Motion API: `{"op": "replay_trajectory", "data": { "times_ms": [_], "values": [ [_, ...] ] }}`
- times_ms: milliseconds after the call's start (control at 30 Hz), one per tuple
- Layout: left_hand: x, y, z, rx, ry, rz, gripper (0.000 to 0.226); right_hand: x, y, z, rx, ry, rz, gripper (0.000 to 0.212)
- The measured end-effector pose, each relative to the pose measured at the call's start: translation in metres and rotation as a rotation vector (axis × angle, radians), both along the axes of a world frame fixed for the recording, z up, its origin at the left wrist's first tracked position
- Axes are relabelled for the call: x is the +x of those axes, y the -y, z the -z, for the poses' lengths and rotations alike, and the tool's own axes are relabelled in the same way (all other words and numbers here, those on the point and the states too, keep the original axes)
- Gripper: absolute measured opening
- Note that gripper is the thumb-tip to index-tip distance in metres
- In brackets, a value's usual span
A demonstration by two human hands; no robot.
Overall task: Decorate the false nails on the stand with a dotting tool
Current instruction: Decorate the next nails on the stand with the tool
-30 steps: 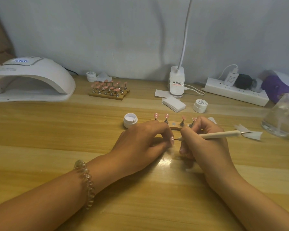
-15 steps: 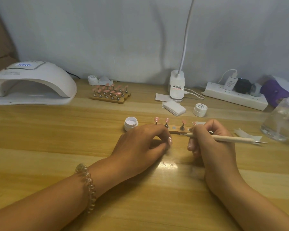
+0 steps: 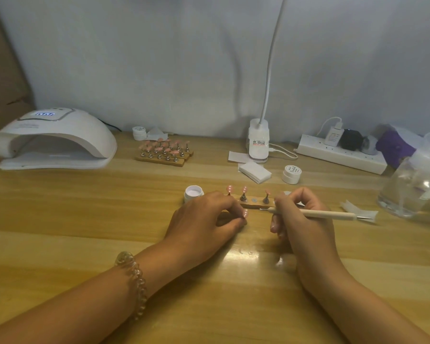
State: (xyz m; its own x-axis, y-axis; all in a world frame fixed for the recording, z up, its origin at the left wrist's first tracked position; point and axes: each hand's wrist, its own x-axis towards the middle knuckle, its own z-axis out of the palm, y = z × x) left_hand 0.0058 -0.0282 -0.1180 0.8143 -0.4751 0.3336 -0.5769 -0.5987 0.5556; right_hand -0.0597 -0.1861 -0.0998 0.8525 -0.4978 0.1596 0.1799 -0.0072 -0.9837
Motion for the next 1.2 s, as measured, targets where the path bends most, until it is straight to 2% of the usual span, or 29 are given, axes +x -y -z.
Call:
{"op": "replay_trajectory", "data": {
  "times_ms": [200, 433, 567, 633, 733, 800, 900, 1033, 1200],
  "values": [
    [-0.002, 0.001, -0.002, 0.046, 0.036, -0.017, 0.009, 0.001, 0.001, 0.002, -0.024, -0.007, 0.009, 0.027],
    [-0.009, -0.004, -0.005, 0.083, 0.179, -0.043, 0.022, -0.002, 0.002, 0.001, -0.033, -0.009, -0.002, 0.028],
    [-0.004, -0.015, -0.013, 0.093, 0.325, -0.112, 0.025, -0.004, 0.002, 0.000, -0.037, 0.001, -0.012, 0.036],
    [0.006, -0.025, -0.015, 0.049, 0.278, -0.216, 0.035, -0.004, 0.003, 0.000, -0.039, -0.001, -0.025, 0.043],
    [0.024, -0.039, -0.010, 0.075, 0.101, -0.349, 0.053, -0.005, 0.003, 0.001, -0.073, -0.003, -0.038, 0.047],
    [0.032, -0.045, -0.005, 0.135, 0.009, -0.368, 0.052, -0.005, 0.003, 0.001, -0.087, -0.003, -0.041, 0.045],
    [0.036, -0.045, 0.000, 0.160, 0.024, -0.328, 0.037, -0.005, 0.004, 0.002, -0.113, -0.020, -0.046, 0.041],
    [0.029, -0.042, -0.002, 0.155, 0.066, -0.229, 0.040, -0.005, 0.003, 0.002, -0.071, -0.012, -0.067, 0.028],
    [0.014, -0.037, -0.007, 0.255, 0.146, -0.031, 0.041, -0.009, 0.001, -0.001, -0.053, -0.019, -0.072, 0.015]
  ]
}}
